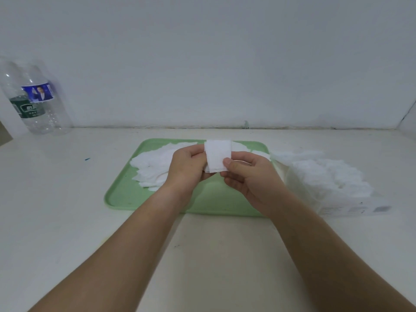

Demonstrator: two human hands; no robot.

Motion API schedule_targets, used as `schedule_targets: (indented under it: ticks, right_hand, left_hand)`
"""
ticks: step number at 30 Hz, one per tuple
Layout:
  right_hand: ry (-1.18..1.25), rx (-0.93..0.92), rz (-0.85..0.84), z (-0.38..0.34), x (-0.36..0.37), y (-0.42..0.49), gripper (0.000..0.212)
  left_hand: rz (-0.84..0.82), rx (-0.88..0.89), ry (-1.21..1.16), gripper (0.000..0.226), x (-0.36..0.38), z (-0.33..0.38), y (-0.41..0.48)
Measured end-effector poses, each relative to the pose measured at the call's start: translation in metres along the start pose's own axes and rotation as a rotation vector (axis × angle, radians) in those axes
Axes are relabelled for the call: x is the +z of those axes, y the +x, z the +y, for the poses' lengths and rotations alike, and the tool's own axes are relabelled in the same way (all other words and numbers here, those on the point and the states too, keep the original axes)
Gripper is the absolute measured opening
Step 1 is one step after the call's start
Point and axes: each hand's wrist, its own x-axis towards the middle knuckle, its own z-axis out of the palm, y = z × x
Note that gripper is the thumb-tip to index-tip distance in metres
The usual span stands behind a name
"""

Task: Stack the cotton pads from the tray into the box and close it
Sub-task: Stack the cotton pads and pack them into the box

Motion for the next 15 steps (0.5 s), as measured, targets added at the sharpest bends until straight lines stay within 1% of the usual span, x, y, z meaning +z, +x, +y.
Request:
schedule_targets:
  ticks: [3,7,11,13,15]
  right_hand:
    - [-0.011,0.01,0.038,0.0,0.0003,0.0003,0.026]
    - [-0.019,0.016,0.085,0.001,-0.0001,0.0011,0.015]
    - [-0.038,0.012,0.142,0.0018,-0.0013,0.0028,0.017]
    - [-0.072,-0.003,0.171,0.0019,-0.0018,0.0035,0.017]
    - [-0.157,-0.036,0.2,0.0028,-0.0024,0.0036,0.014]
  left_hand:
    - [-0.026,-0.009,-0.022,0.021,0.0009,-0.0007,-0.0005]
    - [-0.04,-0.023,-0.055,0.022,0.0028,-0.0002,-0.0005]
    - [-0.023,-0.055,-0.088,0.026,0.0025,-0.0025,0.0022]
    - [-0.001,-0.087,-0.132,0.028,0.0041,-0.0016,0.0034]
    - [0.006,-0.112,-0.15,0.034,0.0041,-0.0005,0.0037]
